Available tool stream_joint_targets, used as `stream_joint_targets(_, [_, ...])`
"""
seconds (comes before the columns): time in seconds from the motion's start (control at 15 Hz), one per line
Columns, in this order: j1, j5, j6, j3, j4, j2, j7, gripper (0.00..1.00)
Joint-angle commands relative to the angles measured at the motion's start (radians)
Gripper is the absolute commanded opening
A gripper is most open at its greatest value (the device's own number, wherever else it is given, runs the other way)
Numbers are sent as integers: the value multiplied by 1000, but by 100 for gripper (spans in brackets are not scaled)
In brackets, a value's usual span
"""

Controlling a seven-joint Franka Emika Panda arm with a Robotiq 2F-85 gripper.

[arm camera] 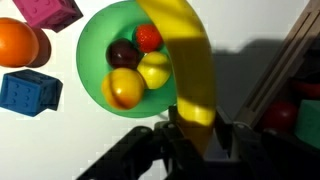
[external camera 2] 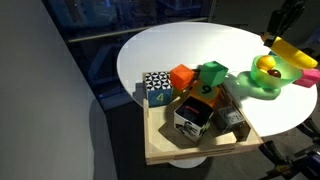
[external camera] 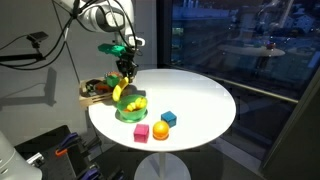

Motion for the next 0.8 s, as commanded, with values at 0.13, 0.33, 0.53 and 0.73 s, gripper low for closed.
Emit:
stream_joint_targets(0.13, [28,16,-19,29,14,-1,114,13])
stream_joint_targets(0.33, [46,16,-11,46,16,11,179,13])
stream_joint_targets(0.53, [60,13,20,59,14,29,228,13])
stream_joint_targets(0.73, [69,9,49,66,17,60,259,13])
